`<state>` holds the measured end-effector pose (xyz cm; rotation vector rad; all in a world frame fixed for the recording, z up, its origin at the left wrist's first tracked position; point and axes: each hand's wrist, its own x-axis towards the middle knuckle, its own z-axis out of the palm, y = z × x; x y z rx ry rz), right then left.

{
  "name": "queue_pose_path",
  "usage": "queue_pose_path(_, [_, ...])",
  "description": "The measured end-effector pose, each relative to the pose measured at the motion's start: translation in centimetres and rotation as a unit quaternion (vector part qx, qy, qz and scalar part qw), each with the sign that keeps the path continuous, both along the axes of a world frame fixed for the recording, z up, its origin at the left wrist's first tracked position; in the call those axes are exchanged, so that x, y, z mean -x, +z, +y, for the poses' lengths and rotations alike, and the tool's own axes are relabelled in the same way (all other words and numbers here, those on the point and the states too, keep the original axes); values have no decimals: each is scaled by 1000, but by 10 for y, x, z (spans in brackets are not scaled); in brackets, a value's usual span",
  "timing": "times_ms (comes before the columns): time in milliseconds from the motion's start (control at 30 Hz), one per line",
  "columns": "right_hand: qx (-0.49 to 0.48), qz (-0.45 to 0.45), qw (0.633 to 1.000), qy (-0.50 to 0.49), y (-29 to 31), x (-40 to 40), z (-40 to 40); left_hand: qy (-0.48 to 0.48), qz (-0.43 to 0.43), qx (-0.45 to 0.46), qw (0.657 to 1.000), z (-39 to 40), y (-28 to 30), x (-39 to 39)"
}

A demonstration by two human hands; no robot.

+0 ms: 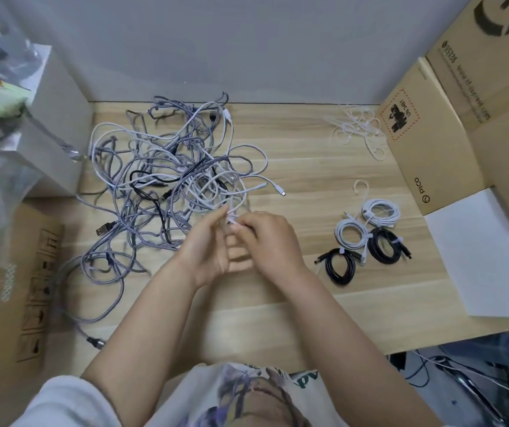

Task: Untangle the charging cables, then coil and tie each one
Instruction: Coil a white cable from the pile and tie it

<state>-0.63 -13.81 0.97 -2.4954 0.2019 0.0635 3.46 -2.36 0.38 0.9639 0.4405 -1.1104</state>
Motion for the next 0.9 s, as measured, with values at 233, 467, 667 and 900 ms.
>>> queue_pose_path(233, [-33, -67, 997, 3, 24, 10, 5, 126, 77, 72, 986, -13, 3, -33])
queue_pose_path(467, [-205, -91, 967, -120, 70, 25, -16, 266, 113, 85, 953, 9, -12, -76])
queue_pose_path(667, [-189, -46, 972, -129, 79, 28, -30, 268, 36, 88, 959, 7, 4, -72])
queue_pose_path(900, [-251, 84, 960, -92, 49, -1, 8, 174, -107, 157, 966, -19, 19, -33])
